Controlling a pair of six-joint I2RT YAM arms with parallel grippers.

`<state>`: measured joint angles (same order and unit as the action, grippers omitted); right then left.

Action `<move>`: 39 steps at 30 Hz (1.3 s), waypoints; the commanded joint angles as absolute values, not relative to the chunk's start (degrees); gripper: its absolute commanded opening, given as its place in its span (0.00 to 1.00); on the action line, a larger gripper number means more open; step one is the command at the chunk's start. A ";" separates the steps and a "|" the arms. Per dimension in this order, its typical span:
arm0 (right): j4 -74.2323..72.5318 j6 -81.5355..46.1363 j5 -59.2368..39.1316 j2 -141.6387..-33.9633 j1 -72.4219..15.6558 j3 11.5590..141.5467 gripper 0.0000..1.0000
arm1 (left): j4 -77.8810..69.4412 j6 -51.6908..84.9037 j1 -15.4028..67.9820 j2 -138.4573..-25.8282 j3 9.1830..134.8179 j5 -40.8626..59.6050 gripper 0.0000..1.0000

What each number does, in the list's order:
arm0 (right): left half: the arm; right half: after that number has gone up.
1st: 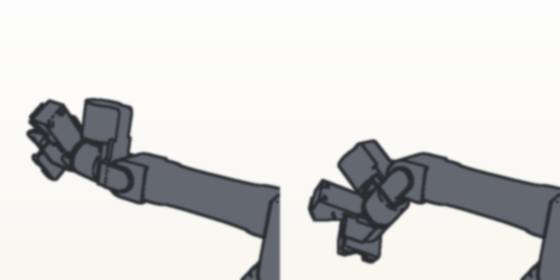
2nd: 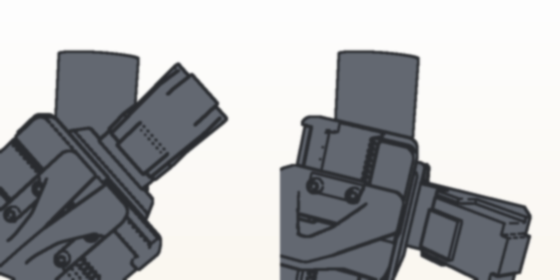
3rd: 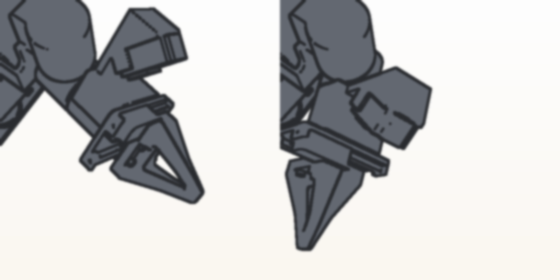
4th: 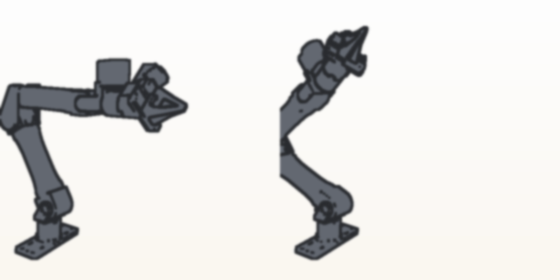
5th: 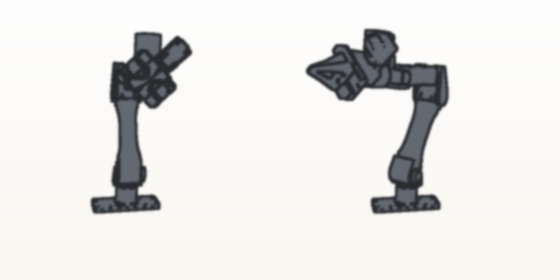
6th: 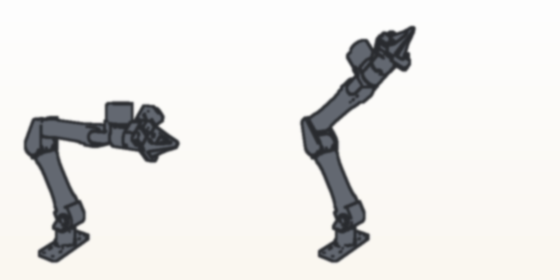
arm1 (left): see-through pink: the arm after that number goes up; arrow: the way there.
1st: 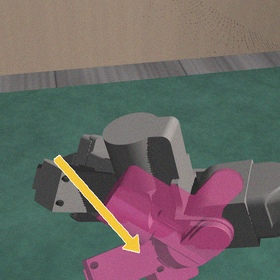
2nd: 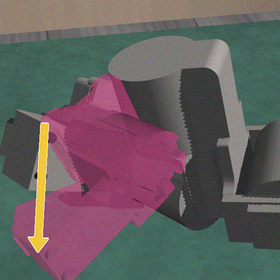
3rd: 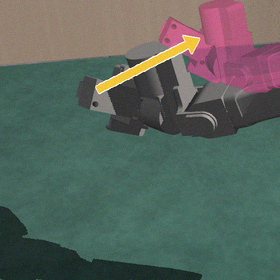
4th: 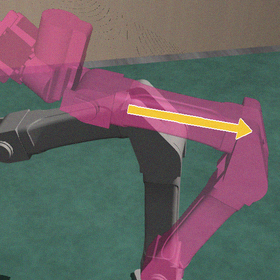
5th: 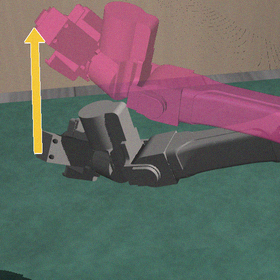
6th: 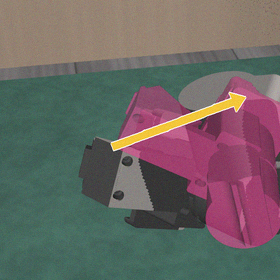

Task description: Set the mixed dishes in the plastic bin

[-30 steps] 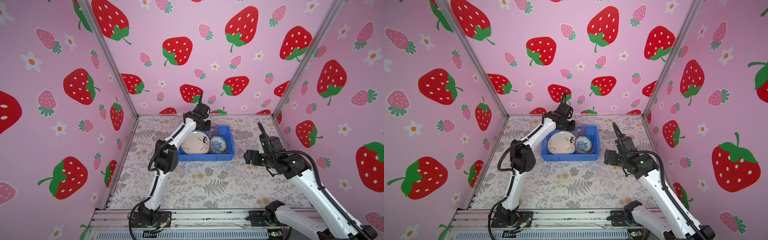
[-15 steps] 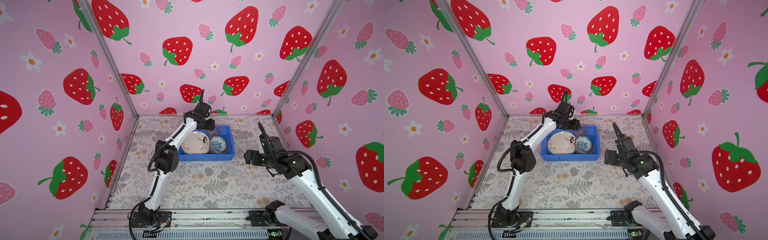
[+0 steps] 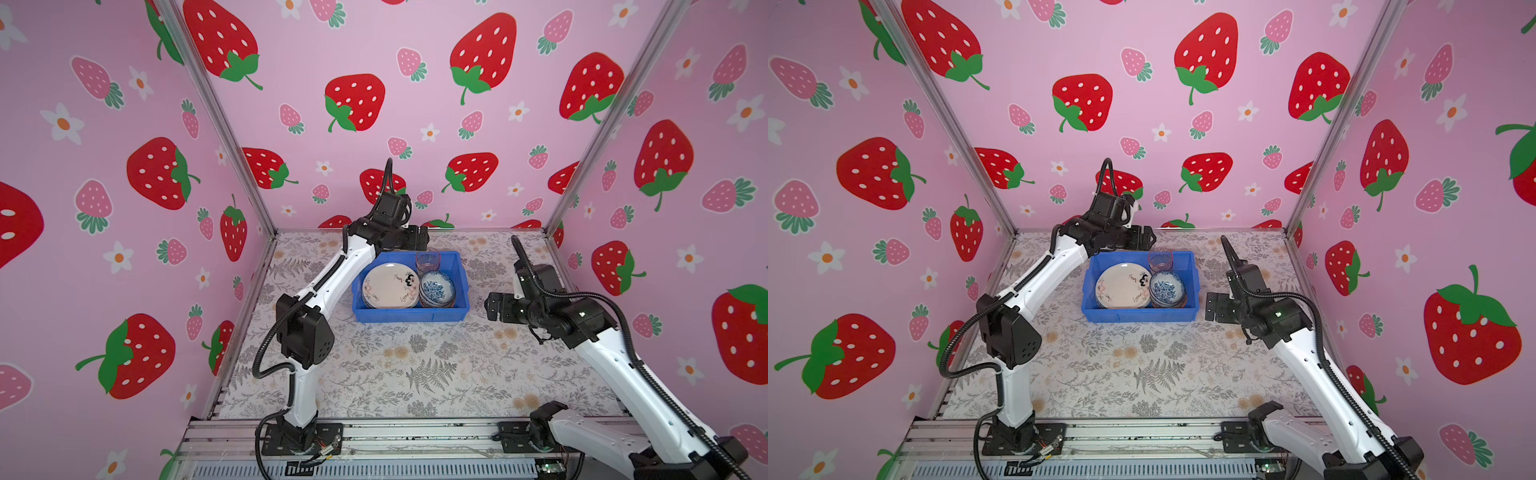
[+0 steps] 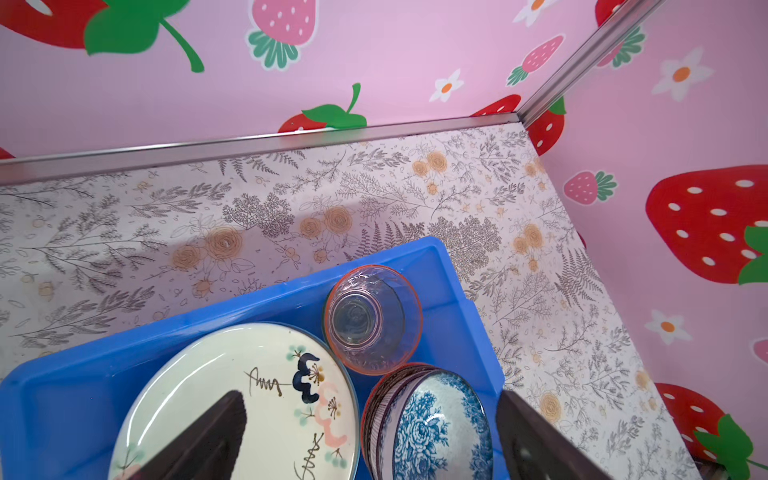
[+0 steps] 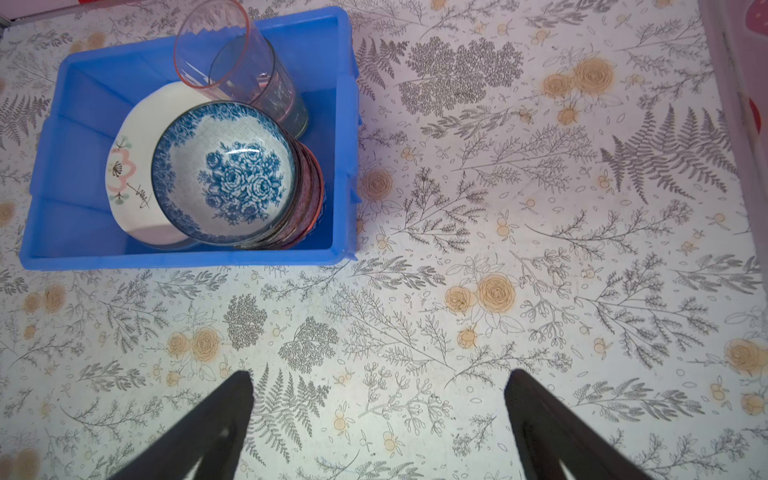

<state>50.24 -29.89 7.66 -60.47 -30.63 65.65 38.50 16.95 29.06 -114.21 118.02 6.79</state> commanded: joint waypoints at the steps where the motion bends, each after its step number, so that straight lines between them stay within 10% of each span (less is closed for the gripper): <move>1: 47.49 -27.79 9.82 -62.65 -30.76 68.62 0.99 | 37.56 16.35 27.76 -111.65 114.94 3.60 0.99; 39: 10.70 -16.04 16.45 -71.17 -30.32 62.28 0.99 | 34.60 19.41 5.55 -88.06 90.13 21.70 0.99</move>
<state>15.29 -20.71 13.80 -70.08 -30.59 63.13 36.29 19.55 6.04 -89.08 91.02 20.64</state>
